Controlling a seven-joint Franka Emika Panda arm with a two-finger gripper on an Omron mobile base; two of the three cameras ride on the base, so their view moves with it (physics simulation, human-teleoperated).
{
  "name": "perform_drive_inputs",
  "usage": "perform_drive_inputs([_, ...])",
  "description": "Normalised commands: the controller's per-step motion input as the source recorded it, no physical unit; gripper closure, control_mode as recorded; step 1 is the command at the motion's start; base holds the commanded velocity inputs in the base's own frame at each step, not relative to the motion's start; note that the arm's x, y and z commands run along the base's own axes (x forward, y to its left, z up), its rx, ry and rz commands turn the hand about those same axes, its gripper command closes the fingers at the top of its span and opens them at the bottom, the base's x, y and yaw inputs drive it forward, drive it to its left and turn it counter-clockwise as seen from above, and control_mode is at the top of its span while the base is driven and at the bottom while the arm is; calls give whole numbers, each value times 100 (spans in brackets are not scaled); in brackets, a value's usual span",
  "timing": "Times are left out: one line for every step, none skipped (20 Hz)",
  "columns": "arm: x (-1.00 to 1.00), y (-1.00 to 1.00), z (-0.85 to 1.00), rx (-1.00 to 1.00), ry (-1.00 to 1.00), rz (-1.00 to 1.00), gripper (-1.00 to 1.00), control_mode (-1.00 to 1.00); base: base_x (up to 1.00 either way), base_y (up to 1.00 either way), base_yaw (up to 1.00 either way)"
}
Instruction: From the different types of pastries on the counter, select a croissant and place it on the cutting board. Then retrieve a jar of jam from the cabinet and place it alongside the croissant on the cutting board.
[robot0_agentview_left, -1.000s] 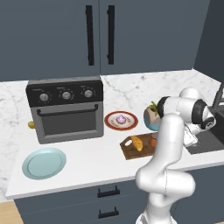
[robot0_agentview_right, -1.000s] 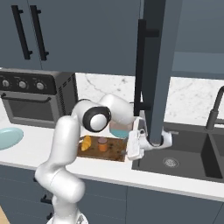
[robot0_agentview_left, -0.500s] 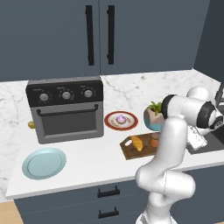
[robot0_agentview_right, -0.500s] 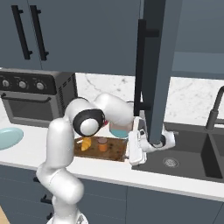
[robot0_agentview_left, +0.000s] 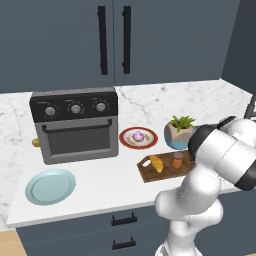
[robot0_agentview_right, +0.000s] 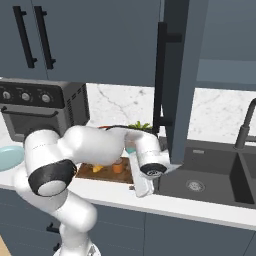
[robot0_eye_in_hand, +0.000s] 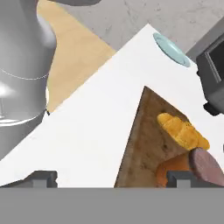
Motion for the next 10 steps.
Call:
perform_drive_inputs([-100, 0, 41, -42, -35, 0, -100, -100, 0, 0, 0])
perform_drive_inputs([-100, 0, 53, -40, -28, 0, -100, -100, 0, 0, 0])
perform_drive_inputs([-100, -2, 66, -40, -22, 0, -100, -100, 0, 0, 0])
perform_drive_inputs([-100, 0, 79, -39, -16, 0, -100, -100, 0, 0, 0])
perform_drive_inputs([-98, 0, 79, -37, -5, 0, -100, -100, 0, 0, 0])
perform_drive_inputs([-100, 0, 66, -39, -5, 0, -100, -100, 0, 0, 0])
perform_drive_inputs([-98, 0, 49, -37, -4, 0, -100, -100, 0, 0, 0])
perform_drive_inputs([-100, 0, 46, -37, -4, 0, -100, -100, 0, 0, 0])
perform_drive_inputs([-100, 0, 53, -37, -1, 0, -100, -100, 0, 0, 0])
perform_drive_inputs([-100, 0, 53, -37, 0, 0, -100, -100, 0, 0, 0])
